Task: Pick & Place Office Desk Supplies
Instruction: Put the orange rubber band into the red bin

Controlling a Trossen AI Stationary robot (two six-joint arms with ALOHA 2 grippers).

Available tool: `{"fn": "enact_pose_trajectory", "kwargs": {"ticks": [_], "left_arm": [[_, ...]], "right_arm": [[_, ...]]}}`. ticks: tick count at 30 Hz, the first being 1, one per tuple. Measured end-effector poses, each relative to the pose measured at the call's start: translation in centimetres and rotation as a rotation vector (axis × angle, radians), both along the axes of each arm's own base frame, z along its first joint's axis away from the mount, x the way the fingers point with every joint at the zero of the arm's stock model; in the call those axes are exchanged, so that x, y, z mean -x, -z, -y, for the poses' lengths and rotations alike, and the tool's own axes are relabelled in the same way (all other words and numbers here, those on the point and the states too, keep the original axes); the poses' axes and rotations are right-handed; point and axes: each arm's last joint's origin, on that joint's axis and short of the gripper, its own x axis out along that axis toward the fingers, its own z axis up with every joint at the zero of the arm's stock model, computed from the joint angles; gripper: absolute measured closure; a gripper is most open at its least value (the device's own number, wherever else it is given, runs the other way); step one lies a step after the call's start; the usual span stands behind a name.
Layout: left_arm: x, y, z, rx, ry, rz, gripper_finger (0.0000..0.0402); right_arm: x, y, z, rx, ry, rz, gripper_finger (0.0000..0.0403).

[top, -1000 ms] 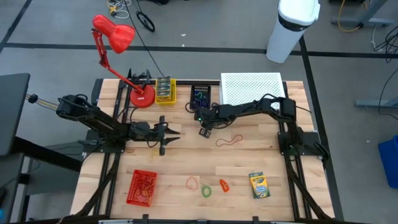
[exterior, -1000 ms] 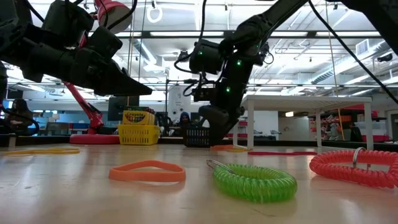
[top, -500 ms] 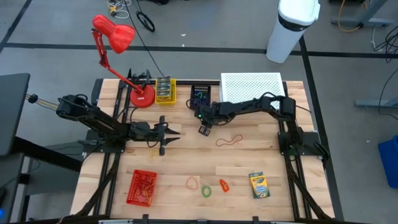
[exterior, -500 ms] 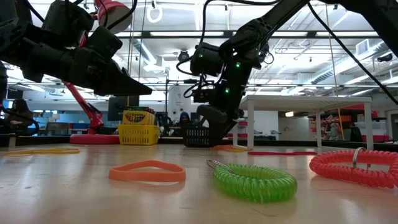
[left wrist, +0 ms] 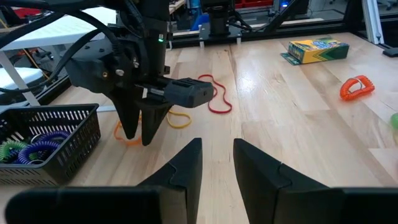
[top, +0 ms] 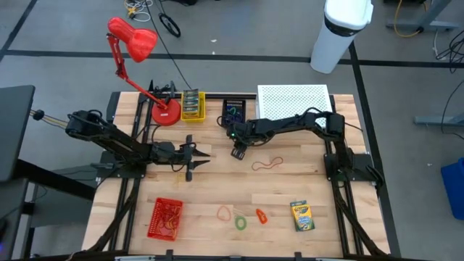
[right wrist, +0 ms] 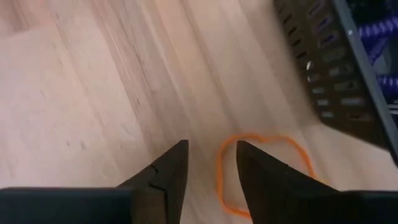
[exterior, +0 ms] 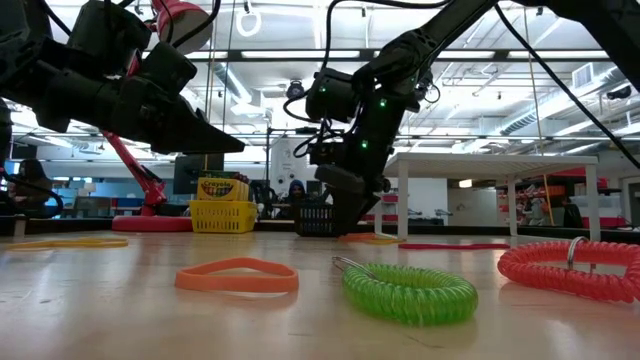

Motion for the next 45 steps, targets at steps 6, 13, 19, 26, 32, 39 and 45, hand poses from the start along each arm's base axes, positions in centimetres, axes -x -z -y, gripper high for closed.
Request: {"fn": "enact_pose_trajectory", "kwargs": {"ticks": [6,13,19,26,32,39,45], "left_arm": [[0.0,0.0,0.2,0.020,0.048,0.000,0.0301],[0.0,0.0,0.1,0.017,0.040,0.001,0.0301],[0.0,0.0,0.1,0.014,0.040,0.001,0.0301],[0.0,0.0,0.1,0.014,0.040,-0.005,0.0301],[0.0,0.0,0.0,0.002,-0.007,-0.006,0.0300],[0.1,0.2,0.8,-0.061,0.041,-0.028,0.0257],[0.3,0.3,1.7,-0.135,0.076,-0.047,0.0199]], "right_arm": [[-0.1,0.6,0.0,-0.014,0.002,-0.008,0.0325],[-0.3,0.8,-0.1,-0.017,-0.038,-0.006,0.0341],[-0.6,-1.3,-1.5,-0.001,-0.134,0.070,0.0395],[-1.0,-3.6,-5.3,0.036,-0.259,0.148,0.0398],[-1.7,-4.5,-9.1,0.059,-0.383,0.238,0.0399],[-2.0,-4.9,-11.4,0.063,-0.467,0.302,0.0400],[-2.3,-5.1,-11.9,0.049,-0.493,0.349,0.0401]]}}
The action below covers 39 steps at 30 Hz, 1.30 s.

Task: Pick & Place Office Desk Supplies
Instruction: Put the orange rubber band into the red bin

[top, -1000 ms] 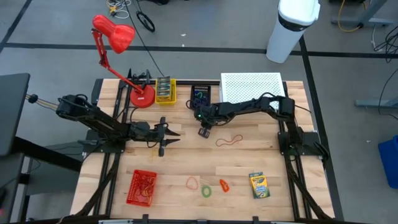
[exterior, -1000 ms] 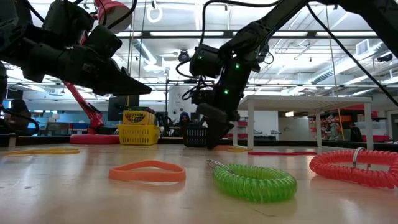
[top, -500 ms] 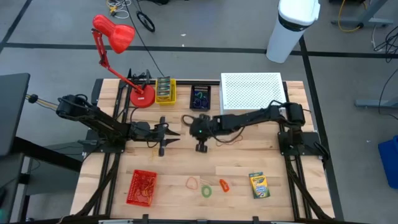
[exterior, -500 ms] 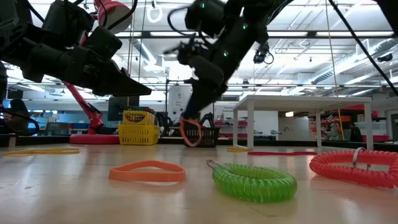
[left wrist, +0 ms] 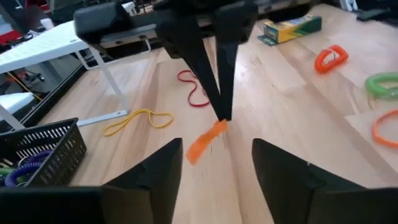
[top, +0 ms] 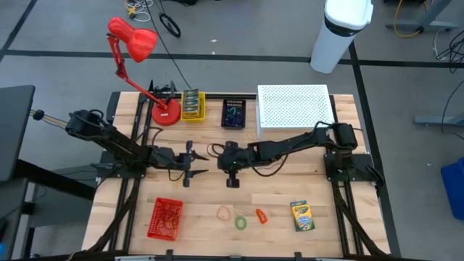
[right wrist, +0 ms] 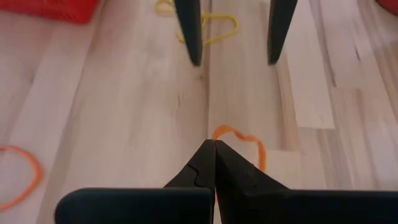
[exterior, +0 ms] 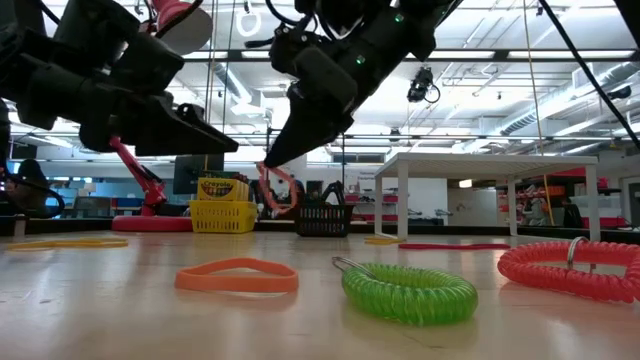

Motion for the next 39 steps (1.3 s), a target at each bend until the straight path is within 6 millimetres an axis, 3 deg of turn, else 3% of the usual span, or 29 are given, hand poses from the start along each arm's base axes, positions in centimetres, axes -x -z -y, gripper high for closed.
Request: {"fn": "enact_pose_trajectory", "kwargs": {"ticks": [5,11,15,21,24,29,35,39], "left_arm": [[-0.5,0.5,0.0,-0.017,-0.012,-0.029,0.0185],[-2.8,0.8,0.6,-0.071,0.035,-0.061,0.0210],[-3.3,1.0,1.0,-0.094,0.071,-0.074,0.0264],[-3.1,1.0,1.8,-0.142,0.122,-0.081,0.0383],[-3.1,1.0,2.0,-0.144,0.132,-0.087,0.0395],[-3.0,1.0,2.1,-0.149,0.119,-0.093,0.0397],[-2.3,-0.3,2.6,-0.146,0.131,-0.084,0.0398],[-1.3,-2.2,4.3,-0.119,0.203,-0.105,0.0398]], "right_arm": [[-0.4,-0.5,-0.5,-0.018,-0.041,0.065,0.0401],[-0.6,-0.8,-1.1,-0.023,-0.059,0.112,0.0401],[-0.6,-0.8,-1.3,-0.012,-0.061,0.115,0.0401],[-0.6,-0.8,-1.7,0.005,-0.072,0.118,0.0399],[-0.5,-0.9,-2.2,0.045,-0.037,0.123,0.0391],[0.4,-2.1,-4.6,0.157,0.019,0.147,0.0340],[3.1,-4.1,-8.5,0.276,0.025,0.133,0.0265],[4.5,-2.9,-10.0,0.324,0.033,0.114,0.0264]]}}
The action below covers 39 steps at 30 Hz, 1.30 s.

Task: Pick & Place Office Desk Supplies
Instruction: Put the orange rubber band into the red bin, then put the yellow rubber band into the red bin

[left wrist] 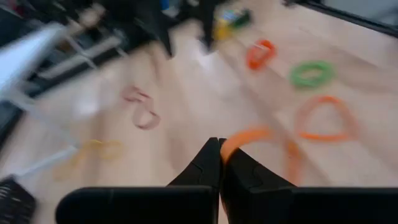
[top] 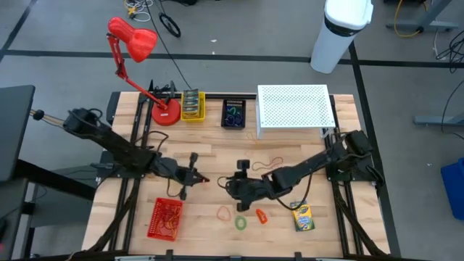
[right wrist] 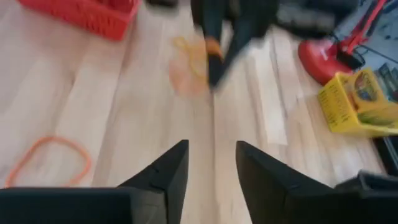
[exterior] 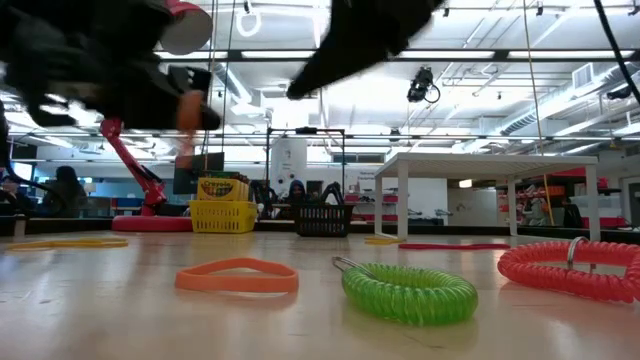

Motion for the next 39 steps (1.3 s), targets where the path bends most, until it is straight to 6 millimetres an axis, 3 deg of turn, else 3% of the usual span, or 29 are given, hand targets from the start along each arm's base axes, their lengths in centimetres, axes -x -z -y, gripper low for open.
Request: {"fn": "enact_pose_trajectory", "kwargs": {"ticks": [9,15,19,24,28,35,39], "left_arm": [[2.0,-5.0,5.7,0.158,-0.038,-0.460,0.0398],[4.0,-5.8,8.6,0.318,-0.229,-0.749,0.0398],[4.9,-4.3,10.6,0.351,-0.302,-0.837,0.0396],[5.6,-2.3,12.0,0.431,-0.409,-0.997,0.0390],[5.8,-1.8,12.4,0.478,-0.450,-1.057,0.0360],[5.7,-2.6,12.2,0.504,-0.456,-1.057,0.0279],[5.6,-4.3,12.4,0.428,-0.424,-1.082,0.0243]], "right_arm": [[3.1,5.4,-1.6,-0.069,0.025,0.035,0.0394],[4.2,6.8,-1.9,-0.099,0.005,0.173,0.0385],[4.7,7.7,-1.2,-0.150,-0.036,0.260,0.0396],[5.3,7.7,-0.9,-0.158,-0.031,0.298,0.0395],[5.4,6.6,-0.9,-0.172,-0.034,0.329,0.0396],[5.8,5.7,-0.6,-0.144,-0.015,0.317,0.0399],[6.2,5.1,-0.4,-0.133,-0.014,0.297,0.0394]]}}
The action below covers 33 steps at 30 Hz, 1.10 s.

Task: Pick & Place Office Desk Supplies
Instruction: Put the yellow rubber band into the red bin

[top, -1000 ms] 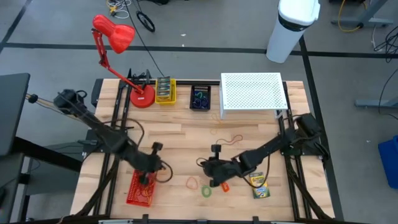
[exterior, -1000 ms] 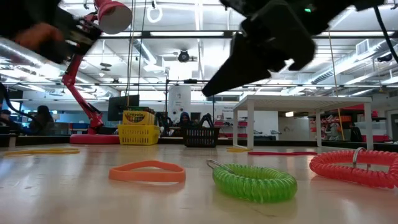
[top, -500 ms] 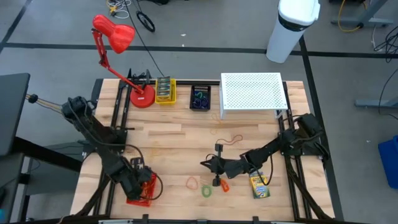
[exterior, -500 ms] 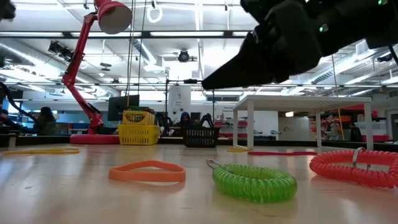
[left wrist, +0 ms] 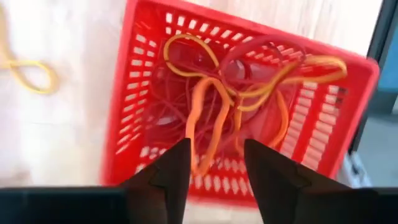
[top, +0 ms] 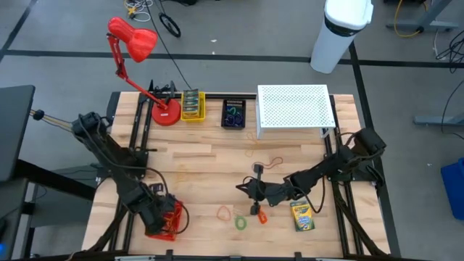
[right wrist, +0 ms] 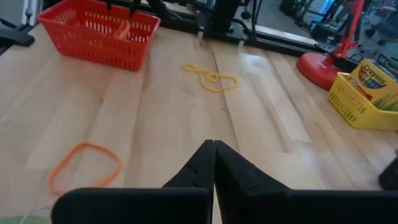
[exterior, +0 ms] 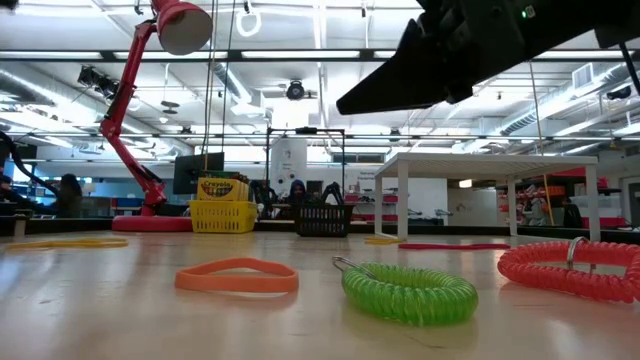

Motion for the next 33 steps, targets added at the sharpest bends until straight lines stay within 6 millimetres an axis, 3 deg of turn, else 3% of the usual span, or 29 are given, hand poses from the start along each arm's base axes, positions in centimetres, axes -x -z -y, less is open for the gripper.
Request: {"fn": "enact_pose_trajectory", "kwargs": {"ticks": [3,6,10,13,17,20,23,27,33], "left_arm": [[-0.3,-2.0,0.0,-0.101,0.049,0.054,0.0235],[-1.1,-4.1,0.0,-0.232,0.101,0.214,0.0246],[-2.3,-5.3,-0.7,-0.442,0.108,0.417,0.0272],[-3.2,-4.4,-2.2,-0.490,0.066,0.389,0.0295],[-3.8,-0.9,-3.9,-0.513,0.142,0.339,0.0351],[-3.6,1.0,-5.4,-0.426,0.168,0.326,0.0391],[-3.4,1.8,-7.5,-0.376,0.128,0.282,0.0395],[-3.3,1.4,-10.2,-0.359,0.007,0.276,0.0390],[-3.9,2.7,-13.7,-0.248,-0.142,0.149,0.0331]], "right_arm": [[0.3,-0.6,0.2,0.011,-0.002,-0.012,0.0393],[0.6,-1.0,0.3,0.014,-0.002,-0.021,0.0392],[0.9,-1.1,0.4,0.008,0.007,-0.044,0.0398],[1.0,-1.0,0.2,-0.002,0.008,-0.047,0.0397],[1.8,0.0,0.6,-0.017,-0.011,0.019,0.0398],[2.8,0.9,1.2,-0.052,-0.017,0.095,0.0399],[3.7,1.7,1.7,-0.075,0.010,0.136,0.0397],[4.1,2.0,1.9,-0.083,0.028,0.147,0.0400],[4.1,1.9,1.9,-0.086,0.026,0.152,0.0397]]}}
